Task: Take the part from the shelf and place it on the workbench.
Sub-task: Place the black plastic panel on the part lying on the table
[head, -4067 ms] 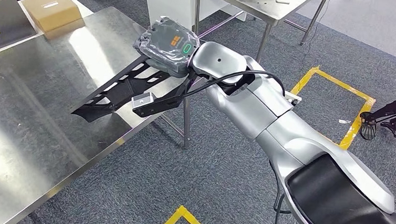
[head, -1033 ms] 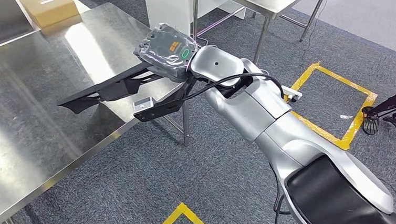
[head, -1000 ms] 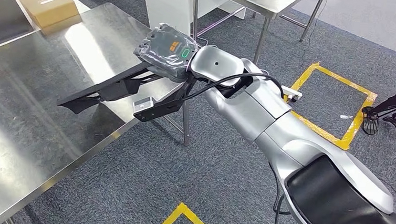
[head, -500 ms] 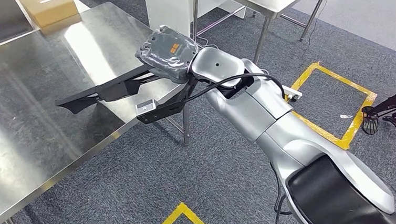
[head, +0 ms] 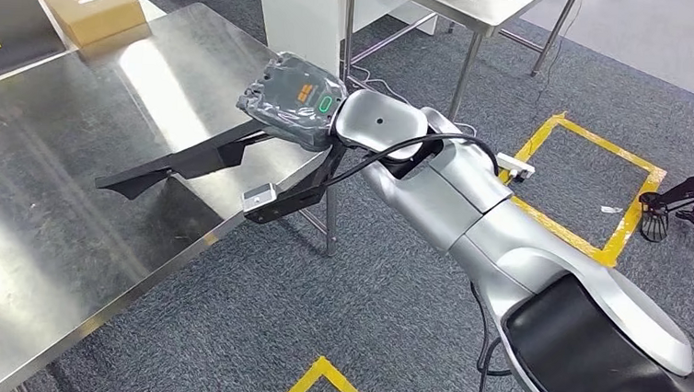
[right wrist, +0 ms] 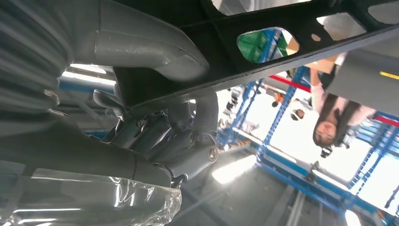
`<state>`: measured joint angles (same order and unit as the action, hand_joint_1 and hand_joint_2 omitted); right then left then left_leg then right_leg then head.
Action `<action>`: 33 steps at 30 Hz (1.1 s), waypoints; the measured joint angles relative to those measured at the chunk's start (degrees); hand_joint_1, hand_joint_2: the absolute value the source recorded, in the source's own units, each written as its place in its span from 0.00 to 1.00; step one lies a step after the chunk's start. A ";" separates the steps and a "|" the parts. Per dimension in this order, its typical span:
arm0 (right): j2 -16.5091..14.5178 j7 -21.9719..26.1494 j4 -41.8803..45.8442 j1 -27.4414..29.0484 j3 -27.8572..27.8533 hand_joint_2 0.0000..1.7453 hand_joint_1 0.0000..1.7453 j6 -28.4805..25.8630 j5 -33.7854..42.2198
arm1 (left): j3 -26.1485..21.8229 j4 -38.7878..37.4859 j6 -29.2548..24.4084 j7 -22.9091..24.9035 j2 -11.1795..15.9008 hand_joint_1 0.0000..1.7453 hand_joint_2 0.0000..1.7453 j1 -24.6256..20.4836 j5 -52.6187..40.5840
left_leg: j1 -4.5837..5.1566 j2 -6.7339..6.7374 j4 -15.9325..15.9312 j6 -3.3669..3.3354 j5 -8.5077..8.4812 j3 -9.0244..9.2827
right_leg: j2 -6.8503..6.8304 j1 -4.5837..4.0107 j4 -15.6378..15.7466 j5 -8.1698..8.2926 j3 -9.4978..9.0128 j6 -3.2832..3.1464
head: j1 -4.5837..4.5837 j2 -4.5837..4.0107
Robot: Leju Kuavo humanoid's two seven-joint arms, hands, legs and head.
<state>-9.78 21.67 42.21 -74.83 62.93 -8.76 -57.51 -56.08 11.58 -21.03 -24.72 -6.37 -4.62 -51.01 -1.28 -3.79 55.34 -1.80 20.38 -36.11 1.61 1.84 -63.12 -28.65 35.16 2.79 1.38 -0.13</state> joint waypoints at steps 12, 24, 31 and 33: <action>-0.50 -0.01 0.02 0.03 0.51 1.00 1.00 -0.76 -0.44 | 0.00 -0.02 -0.07 0.02 0.03 0.00 1.00 0.16 -0.09 | -0.56 3.55 17.81 3.07 7.78 -9.05 | -3.69 -0.57 5.51 2.43 -2.92 -3.08 | 0.68 0.00; -0.97 -0.09 0.01 -0.46 0.87 1.00 1.00 -1.92 -0.82 | -0.04 -0.02 -0.33 0.23 0.02 0.00 1.00 -0.18 -0.08 | 0.28 3.95 2.21 -0.43 1.90 -0.54 | -3.66 -1.42 -1.72 -2.43 -0.37 -1.69 | 0.15 0.00; -0.72 0.08 -0.38 0.65 1.30 1.00 1.00 -2.70 -0.73 | -0.12 -0.04 -0.35 0.31 -0.06 0.00 1.00 -0.14 -0.07 | 0.45 -1.39 2.65 -0.45 2.02 -0.65 | -0.03 -1.12 0.20 0.59 0.58 -0.50 | 0.02 0.00; -0.87 0.17 -0.44 0.69 1.32 1.00 1.00 -2.86 -0.70 | -0.13 -0.04 -0.37 0.28 -0.08 0.00 1.00 -0.10 -0.07 | 0.54 -2.45 2.88 0.10 2.09 -0.91 | 1.01 -1.07 4.46 2.34 -1.35 -0.87 | 0.04 0.00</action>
<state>-10.66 21.85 41.77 -74.15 64.25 -11.62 -58.20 -56.22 11.54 -21.40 -24.44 -6.45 -4.73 -51.08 -0.74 -6.24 58.22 -1.70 22.47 -37.02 2.62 0.76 -58.66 -26.31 33.82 1.92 1.43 -0.13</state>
